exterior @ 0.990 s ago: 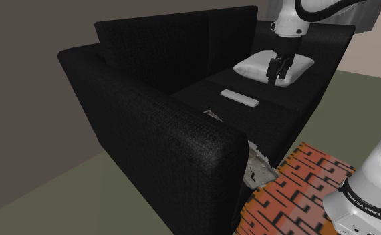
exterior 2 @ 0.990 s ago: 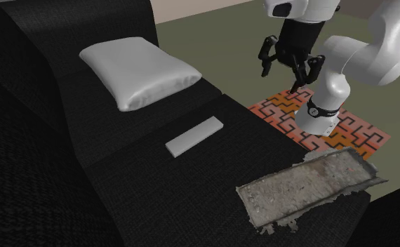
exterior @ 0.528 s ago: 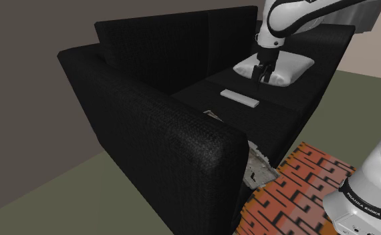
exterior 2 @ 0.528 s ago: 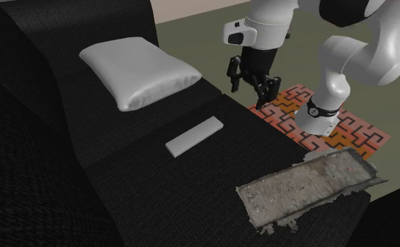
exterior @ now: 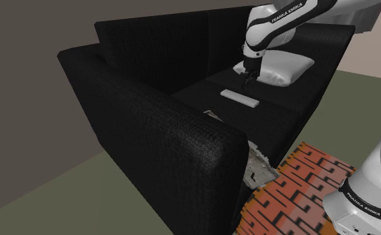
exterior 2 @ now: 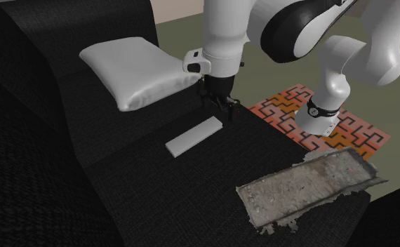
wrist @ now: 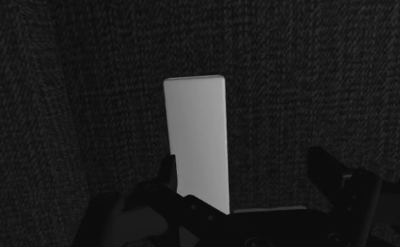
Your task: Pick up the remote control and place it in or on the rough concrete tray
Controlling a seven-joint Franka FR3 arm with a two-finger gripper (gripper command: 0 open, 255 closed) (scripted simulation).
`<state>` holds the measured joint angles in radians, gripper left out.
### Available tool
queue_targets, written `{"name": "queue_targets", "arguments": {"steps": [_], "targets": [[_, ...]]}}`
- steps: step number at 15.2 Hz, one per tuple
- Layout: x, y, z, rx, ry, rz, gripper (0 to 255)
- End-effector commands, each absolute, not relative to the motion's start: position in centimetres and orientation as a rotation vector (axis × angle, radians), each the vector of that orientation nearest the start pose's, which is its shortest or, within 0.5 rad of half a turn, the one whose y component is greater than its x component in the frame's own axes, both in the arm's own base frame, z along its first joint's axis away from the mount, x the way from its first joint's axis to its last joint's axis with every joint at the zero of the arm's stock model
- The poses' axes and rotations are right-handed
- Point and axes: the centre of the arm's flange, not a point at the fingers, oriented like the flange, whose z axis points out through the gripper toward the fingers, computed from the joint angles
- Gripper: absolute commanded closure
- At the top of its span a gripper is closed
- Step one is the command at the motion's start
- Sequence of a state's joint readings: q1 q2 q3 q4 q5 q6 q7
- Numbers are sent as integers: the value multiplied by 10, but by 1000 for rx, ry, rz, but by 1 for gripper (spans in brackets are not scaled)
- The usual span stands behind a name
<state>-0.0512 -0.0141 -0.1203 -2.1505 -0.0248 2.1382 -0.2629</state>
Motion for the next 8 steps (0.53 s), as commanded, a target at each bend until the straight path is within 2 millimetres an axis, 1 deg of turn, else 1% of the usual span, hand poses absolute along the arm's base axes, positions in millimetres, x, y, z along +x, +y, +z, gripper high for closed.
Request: {"name": "queue_targets", "arguments": {"steps": [1, 4, 5, 8], "targets": [[549, -100, 394, -3157, -170, 4, 0], [580, -113, 373, -3156, -176, 4, 0], [584, -115, 370, -3156, -177, 4, 0], [584, -115, 355, -3156, -177, 4, 0]]}}
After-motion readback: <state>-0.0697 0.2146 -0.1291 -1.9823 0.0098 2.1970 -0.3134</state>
